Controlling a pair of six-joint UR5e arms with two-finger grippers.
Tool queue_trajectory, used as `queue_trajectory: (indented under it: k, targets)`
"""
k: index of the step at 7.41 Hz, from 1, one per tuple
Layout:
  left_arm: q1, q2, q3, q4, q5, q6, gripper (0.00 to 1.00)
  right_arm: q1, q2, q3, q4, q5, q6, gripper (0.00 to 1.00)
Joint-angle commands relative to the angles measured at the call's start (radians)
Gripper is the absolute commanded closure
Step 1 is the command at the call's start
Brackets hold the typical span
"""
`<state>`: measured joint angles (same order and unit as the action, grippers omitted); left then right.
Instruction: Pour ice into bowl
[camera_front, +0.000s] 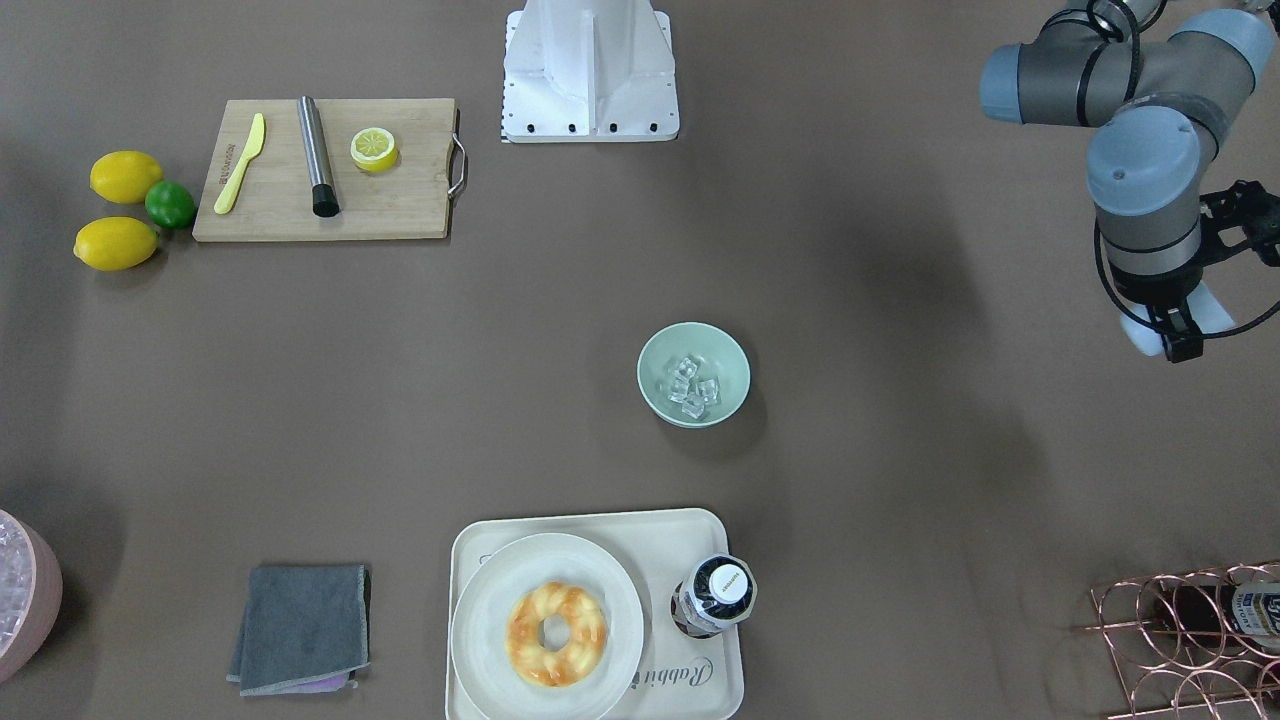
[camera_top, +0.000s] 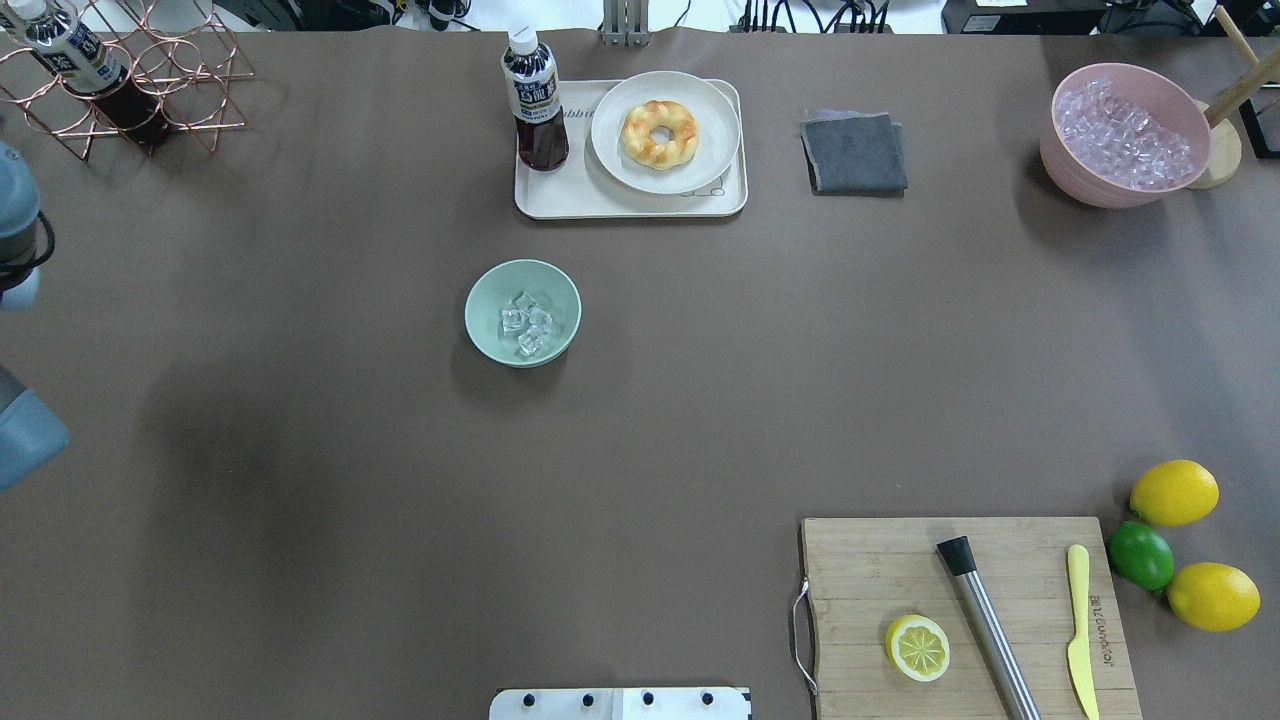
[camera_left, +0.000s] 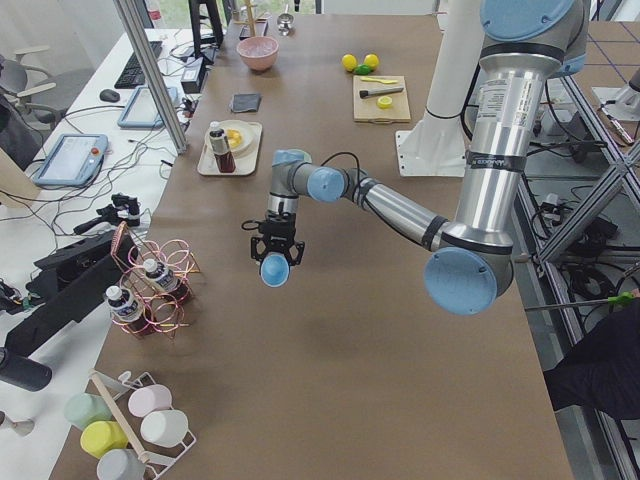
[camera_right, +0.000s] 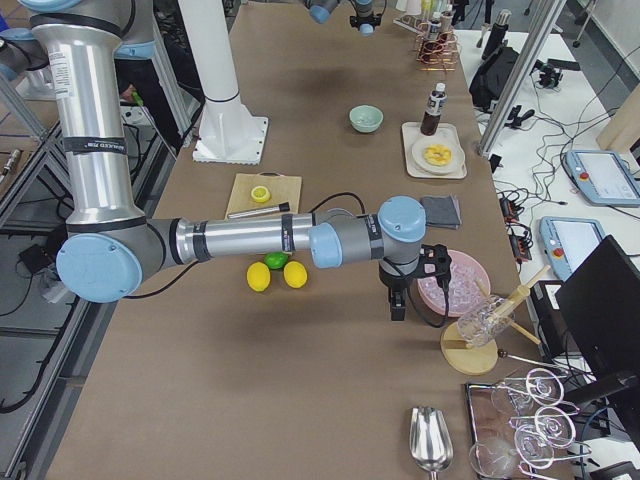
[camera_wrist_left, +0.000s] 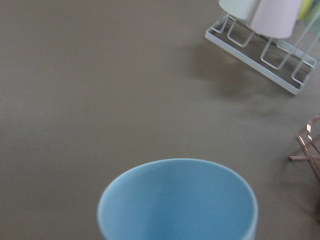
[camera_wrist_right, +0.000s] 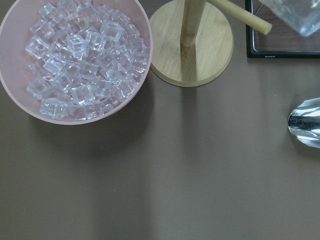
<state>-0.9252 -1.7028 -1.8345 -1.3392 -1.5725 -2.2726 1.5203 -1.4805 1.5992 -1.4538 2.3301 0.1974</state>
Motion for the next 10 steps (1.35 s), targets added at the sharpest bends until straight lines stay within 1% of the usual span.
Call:
queue_trajectory:
  k: [1, 2, 3, 4, 5, 7, 8, 9, 10]
  targets:
    - [0.002, 0.153, 0.020, 0.006, 0.054, 0.036, 0.38, 0.000, 0.002, 0.001, -0.002, 0.000, 0.002, 0.01]
    - [0.018, 0.170, 0.046, 0.050, 0.110, 0.036, 0.38, -0.021, 0.037, 0.010, -0.057, -0.003, 0.019, 0.01]
    - [0.063, 0.167, 0.070, 0.111, 0.153, 0.036, 0.38, -0.055, 0.136, 0.016, -0.165, -0.030, 0.055, 0.01]
    - [0.095, 0.164, 0.073, 0.130, 0.161, 0.025, 0.39, -0.109, 0.270, 0.022, -0.323, -0.056, 0.112, 0.01]
    - [0.142, 0.158, 0.098, 0.178, 0.201, 0.021, 0.39, -0.173, 0.383, 0.022, -0.421, -0.095, 0.187, 0.01]
    - [0.170, 0.128, 0.187, 0.196, 0.239, 0.015, 0.38, -0.334, 0.515, 0.022, -0.430, -0.170, 0.462, 0.01]
    - [0.184, 0.108, 0.248, 0.196, 0.271, 0.013, 0.38, -0.417, 0.569, 0.019, -0.427, -0.226, 0.573, 0.01]
    - [0.184, 0.079, 0.280, 0.196, 0.273, 0.015, 0.38, -0.510, 0.613, 0.018, -0.406, -0.283, 0.693, 0.01]
    - [0.192, 0.056, 0.312, 0.196, 0.273, 0.013, 0.37, -0.597, 0.629, 0.015, -0.337, -0.325, 0.790, 0.01]
